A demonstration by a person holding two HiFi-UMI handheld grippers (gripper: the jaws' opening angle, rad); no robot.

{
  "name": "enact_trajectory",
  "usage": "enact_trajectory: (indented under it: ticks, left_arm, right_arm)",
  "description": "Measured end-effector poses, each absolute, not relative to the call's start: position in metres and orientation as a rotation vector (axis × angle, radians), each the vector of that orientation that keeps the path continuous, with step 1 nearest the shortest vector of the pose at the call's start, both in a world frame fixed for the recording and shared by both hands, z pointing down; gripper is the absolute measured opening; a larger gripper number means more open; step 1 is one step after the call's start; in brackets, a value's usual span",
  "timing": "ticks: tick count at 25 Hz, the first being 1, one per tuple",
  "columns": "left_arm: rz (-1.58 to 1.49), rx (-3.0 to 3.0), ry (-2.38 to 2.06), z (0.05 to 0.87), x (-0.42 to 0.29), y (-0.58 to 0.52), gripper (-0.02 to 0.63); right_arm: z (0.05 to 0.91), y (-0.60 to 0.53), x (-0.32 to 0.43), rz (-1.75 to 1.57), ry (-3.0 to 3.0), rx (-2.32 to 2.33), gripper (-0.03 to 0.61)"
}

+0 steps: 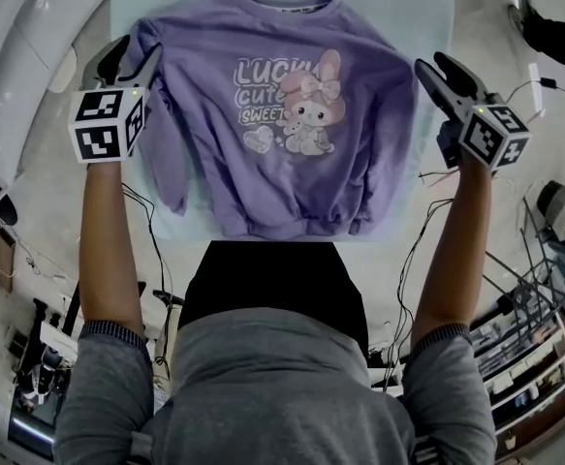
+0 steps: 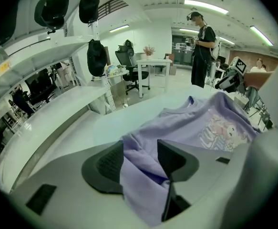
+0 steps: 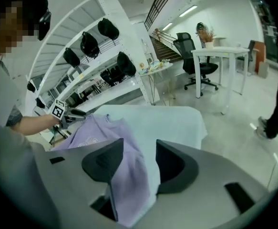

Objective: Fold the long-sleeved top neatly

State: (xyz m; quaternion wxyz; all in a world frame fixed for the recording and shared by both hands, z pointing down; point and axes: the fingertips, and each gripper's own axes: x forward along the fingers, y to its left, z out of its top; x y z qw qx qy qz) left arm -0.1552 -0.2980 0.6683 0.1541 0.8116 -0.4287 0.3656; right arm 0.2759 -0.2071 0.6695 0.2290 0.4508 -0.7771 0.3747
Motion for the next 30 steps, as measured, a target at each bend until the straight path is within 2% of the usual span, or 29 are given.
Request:
enact_trajectory:
  ticks: [6,15,16,19,21,30]
  left_arm:
    - [0.970,2.401,-1.179,0.643,-0.115,-0.271,0.249]
    - [0.908,2.415,-1.056,0.652,-0.063,-0.237,0.249]
    - [0.921,2.417,-1.049,0.656,-0.061,-0.234,0.249]
    - [0.945,2.418,-1.045,0.661,-0.060,-0.225,0.247]
    - [0.950,2.412,-1.048,0.663,-0.061,-0.222,0.247]
    - [0.975,2.366,-1.073,0.673,-0.078,-0.216,0.248]
  right_arm:
    - [0.687,-0.202,0.301,0.991,-2.041,1.250,0.216]
    - [0.733,-0.174,0.270,0.895,-1.933,1.104,0.207]
    - [0.734,-0.172,0.269,0.863,-1.926,1.097,0.199]
    - [0.734,-0.170,0.259,0.789,-1.928,1.065,0.118]
    - [0.734,-0.169,0.254,0.741,-1.918,1.048,0.023]
    - [0.690,-0.207,0.297,0.507,-1.873,1.239,0.012]
